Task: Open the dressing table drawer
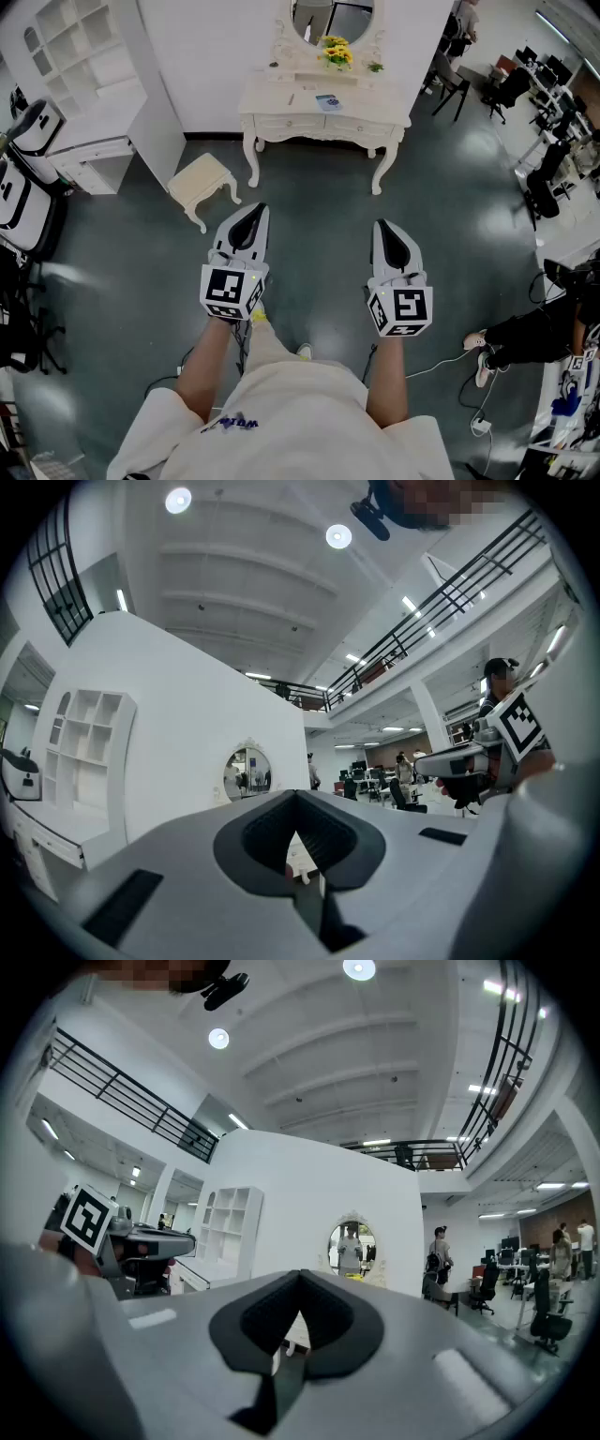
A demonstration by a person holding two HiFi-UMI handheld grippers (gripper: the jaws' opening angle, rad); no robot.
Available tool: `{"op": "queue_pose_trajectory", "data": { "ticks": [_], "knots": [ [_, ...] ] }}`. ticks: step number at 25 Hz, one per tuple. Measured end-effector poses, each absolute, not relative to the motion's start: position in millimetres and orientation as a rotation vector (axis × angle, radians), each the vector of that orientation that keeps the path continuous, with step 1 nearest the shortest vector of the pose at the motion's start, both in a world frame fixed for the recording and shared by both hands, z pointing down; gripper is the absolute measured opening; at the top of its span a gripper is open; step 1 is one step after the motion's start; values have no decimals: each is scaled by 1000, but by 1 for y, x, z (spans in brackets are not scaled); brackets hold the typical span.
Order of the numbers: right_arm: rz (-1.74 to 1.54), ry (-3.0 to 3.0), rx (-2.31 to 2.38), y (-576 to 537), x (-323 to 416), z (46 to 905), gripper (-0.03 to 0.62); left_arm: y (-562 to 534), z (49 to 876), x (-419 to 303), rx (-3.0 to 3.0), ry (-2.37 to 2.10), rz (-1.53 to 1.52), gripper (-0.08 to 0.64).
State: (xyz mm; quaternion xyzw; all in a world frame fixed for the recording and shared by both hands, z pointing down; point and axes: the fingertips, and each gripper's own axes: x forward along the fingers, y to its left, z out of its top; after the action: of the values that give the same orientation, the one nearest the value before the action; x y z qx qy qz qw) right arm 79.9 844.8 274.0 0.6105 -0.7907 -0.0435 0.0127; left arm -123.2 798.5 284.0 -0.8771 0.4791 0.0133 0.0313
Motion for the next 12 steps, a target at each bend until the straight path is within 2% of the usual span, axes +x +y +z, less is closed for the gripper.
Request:
{"op": "queue_pose_trajectory", "data": {
  "ticks": [12],
  "knots": [
    [-154,-2462,1862,821,63,292,11,790,297,-98,-2716,1391,31,8]
  ]
}}
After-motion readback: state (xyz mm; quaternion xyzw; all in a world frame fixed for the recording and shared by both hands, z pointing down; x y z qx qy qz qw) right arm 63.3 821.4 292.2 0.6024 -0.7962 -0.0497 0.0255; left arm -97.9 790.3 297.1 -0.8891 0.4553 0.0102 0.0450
